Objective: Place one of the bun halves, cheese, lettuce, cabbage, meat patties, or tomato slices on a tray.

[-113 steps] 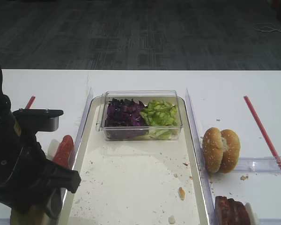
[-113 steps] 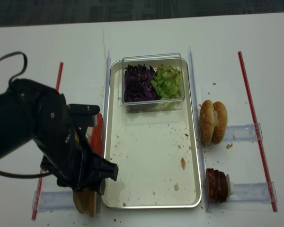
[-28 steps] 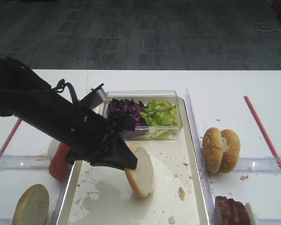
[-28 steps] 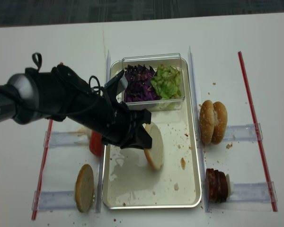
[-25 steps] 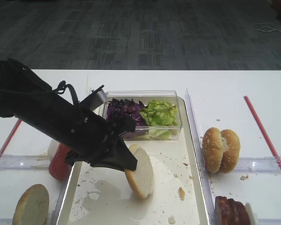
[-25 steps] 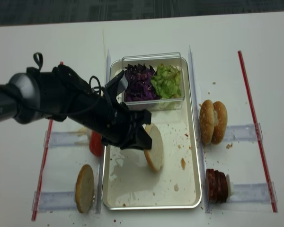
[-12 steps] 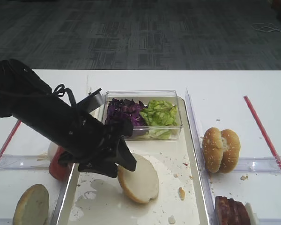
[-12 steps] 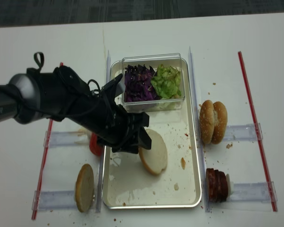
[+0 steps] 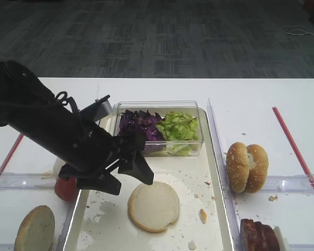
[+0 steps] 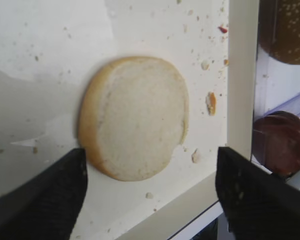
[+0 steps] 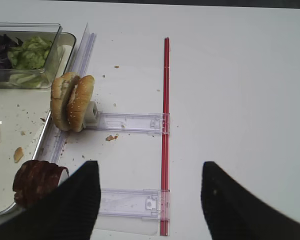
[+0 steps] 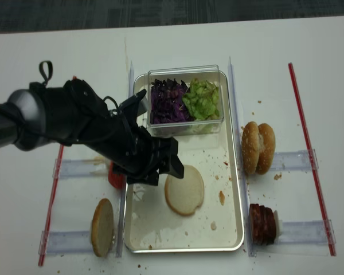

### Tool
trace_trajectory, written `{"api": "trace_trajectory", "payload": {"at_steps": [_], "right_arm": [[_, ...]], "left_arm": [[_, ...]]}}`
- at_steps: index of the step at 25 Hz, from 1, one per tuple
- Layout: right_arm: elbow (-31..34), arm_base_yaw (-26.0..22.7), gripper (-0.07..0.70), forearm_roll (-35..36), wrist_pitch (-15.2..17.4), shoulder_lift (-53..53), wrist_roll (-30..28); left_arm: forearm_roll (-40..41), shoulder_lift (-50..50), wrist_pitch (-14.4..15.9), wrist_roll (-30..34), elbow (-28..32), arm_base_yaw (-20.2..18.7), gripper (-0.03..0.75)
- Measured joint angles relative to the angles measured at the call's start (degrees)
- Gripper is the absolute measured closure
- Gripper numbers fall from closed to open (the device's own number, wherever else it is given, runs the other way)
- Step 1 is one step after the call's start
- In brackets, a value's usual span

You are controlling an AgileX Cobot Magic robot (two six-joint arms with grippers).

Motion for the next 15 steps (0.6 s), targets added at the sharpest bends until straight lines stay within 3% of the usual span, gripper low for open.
{"api": "trace_trajectory", "payload": {"at_steps": [10, 15], "right_arm": [[0.00, 0.00, 0.151, 0.00, 0.00, 0.00, 0.00], [0.00, 0.00, 0.151, 0.00, 0.00, 0.00, 0.00]], "left_arm": [[0.28, -13.48, 1.86, -0.42, 0.00, 0.00, 0.188], [3.97, -20.64, 2.49, -3.81, 0.00, 0.00, 0.188]]}}
